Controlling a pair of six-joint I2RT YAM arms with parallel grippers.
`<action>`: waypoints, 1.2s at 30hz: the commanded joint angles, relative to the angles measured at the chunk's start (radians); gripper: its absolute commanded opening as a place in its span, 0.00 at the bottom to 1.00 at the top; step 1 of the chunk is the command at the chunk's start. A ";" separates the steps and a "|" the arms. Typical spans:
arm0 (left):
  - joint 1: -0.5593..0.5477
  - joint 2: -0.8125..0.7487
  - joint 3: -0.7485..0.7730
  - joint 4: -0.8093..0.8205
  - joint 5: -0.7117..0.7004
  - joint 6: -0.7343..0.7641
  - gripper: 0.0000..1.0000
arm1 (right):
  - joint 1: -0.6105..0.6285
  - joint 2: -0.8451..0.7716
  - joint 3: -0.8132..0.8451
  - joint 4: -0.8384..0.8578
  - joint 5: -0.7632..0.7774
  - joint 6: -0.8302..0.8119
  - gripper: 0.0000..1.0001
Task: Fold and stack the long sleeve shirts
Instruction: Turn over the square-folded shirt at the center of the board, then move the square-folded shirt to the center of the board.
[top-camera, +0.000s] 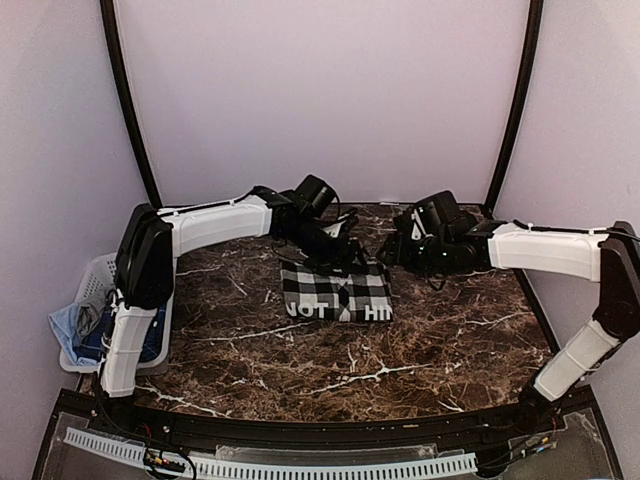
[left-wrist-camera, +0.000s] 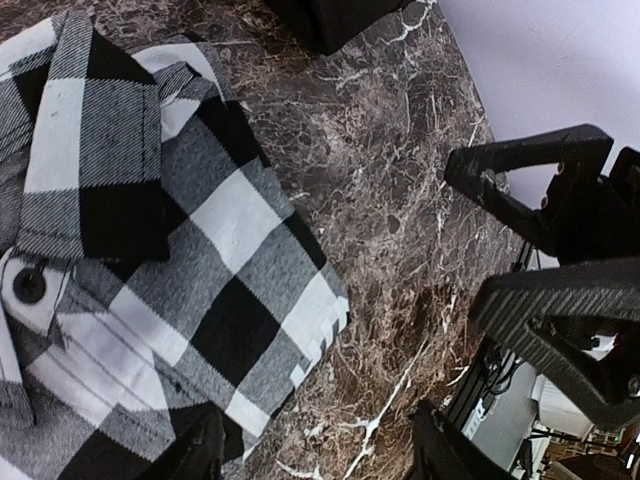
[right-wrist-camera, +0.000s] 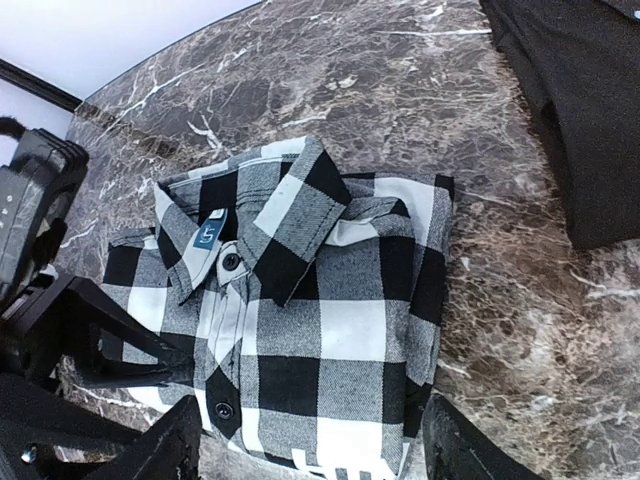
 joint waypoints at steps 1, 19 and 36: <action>0.017 -0.139 0.030 0.031 -0.129 -0.087 0.66 | -0.001 -0.038 -0.044 0.001 0.007 -0.012 0.73; 0.199 -0.593 -0.915 0.439 0.064 -0.070 0.65 | 0.012 0.134 -0.072 -0.001 0.023 -0.065 0.61; 0.104 -0.466 -1.068 0.792 0.004 -0.131 0.26 | 0.041 0.240 -0.112 0.101 -0.077 -0.093 0.38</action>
